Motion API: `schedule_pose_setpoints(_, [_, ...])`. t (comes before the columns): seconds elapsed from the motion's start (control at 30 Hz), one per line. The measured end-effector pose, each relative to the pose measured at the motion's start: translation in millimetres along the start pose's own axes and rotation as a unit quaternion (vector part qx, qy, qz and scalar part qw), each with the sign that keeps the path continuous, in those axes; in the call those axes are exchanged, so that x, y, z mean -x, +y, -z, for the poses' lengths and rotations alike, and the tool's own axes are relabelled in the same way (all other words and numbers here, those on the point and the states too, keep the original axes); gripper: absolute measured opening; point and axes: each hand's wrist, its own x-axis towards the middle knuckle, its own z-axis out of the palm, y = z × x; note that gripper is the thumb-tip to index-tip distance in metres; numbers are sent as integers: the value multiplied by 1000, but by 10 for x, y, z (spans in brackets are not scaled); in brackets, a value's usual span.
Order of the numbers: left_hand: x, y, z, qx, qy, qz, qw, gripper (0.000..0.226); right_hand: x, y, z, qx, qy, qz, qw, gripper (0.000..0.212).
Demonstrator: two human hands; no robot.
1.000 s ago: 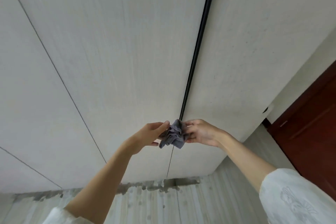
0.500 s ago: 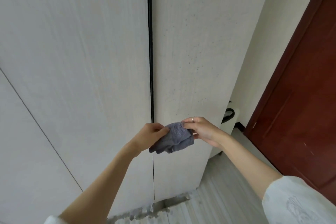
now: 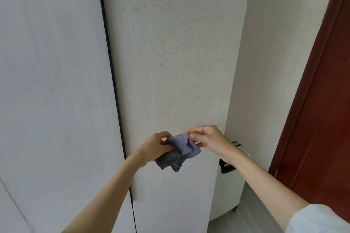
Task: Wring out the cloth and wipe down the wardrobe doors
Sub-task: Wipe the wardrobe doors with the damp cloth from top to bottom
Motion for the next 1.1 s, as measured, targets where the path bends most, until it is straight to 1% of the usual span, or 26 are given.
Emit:
schedule_pose_setpoints(0.07, [-59, 80, 3, 73, 24, 16, 997, 11, -22, -30, 110, -23, -36, -1, 999, 20])
schedule_pose_setpoints(0.13, [-83, 149, 28, 158, 19, 21, 987, 18, -82, -31, 192, -19, -20, 3, 1000, 25])
schedule_pose_setpoints(0.2, [-106, 213, 83, 219, 2, 11, 976, 27, -166, -9, 245, -3, 23, 22, 1000, 15])
schedule_pose_setpoints(0.23, [-117, 251, 113, 246, -6, 3, 969, 30, -211, 1, 258, 1, 23, 25, 999, 9])
schedule_pose_setpoints(0.27, [-134, 298, 143, 271, -12, -5, 962, 32, -246, -8, 262, 6, 4, 21, 1000, 16])
schedule_pose_setpoints(0.33, [-169, 427, 190, 293, -17, -32, 955, 33, -300, -47, 254, -29, -61, -9, 998, 46])
schedule_pose_setpoints(0.37, [-180, 494, 204, 294, -11, -45, 955, 32, -317, -79, 245, -64, -90, -26, 994, 54])
schedule_pose_setpoints(0.4, [-191, 577, 234, 290, 1, -59, 955, 32, -342, -142, 243, -98, -109, -30, 989, 58])
schedule_pose_setpoints(0.43, [-208, 636, 257, 285, 17, -71, 956, 31, -367, -190, 246, -128, -111, -31, 985, 57])
schedule_pose_setpoints(0.47, [-224, 700, 283, 275, 36, -84, 957, 31, -397, -248, 253, -154, -99, -25, 983, 53])
schedule_pose_setpoints(0.53, [-258, 818, 357, 239, 70, -106, 963, 34, -462, -385, 288, -174, -50, 3, 983, 38])
schedule_pose_setpoints(0.63, [-286, 1014, 573, 176, 101, -116, 972, 33, -558, -676, 329, -110, 18, 62, 992, 28])
schedule_pose_setpoints(0.73, [-290, 1178, 747, 147, 73, -132, 978, 23, -592, -981, 333, -33, 78, 123, 989, 22])
schedule_pose_setpoints(0.8, [-298, 1297, 857, 136, 66, -165, 975, 28, -638, -1192, 330, -5, 92, 155, 984, 18])
schedule_pose_setpoints(0.87, [-315, 1440, 992, 144, 96, -208, 963, 28, -696, -1411, 335, -30, 64, 166, 984, 14])
schedule_pose_setpoints(0.93, [-312, 1592, 1151, 167, 132, -242, 947, 20, -748, -1640, 344, -82, 21, 166, 982, 23])
schedule_pose_setpoints(1.03, [-296, 1816, 1358, 206, 164, -276, 925, 18, -804, -1998, 341, -153, -36, 190, 969, 36])
schedule_pose_setpoints(1.07, [-286, 1906, 1433, 214, 173, -288, 917, 18, -824, -2135, 333, -162, -42, 209, 964, 37])
schedule_pose_setpoints(1.1, [-281, 2002, 1523, 214, 185, -300, 911, 18, -852, -2283, 328, -152, -29, 231, 961, 33])
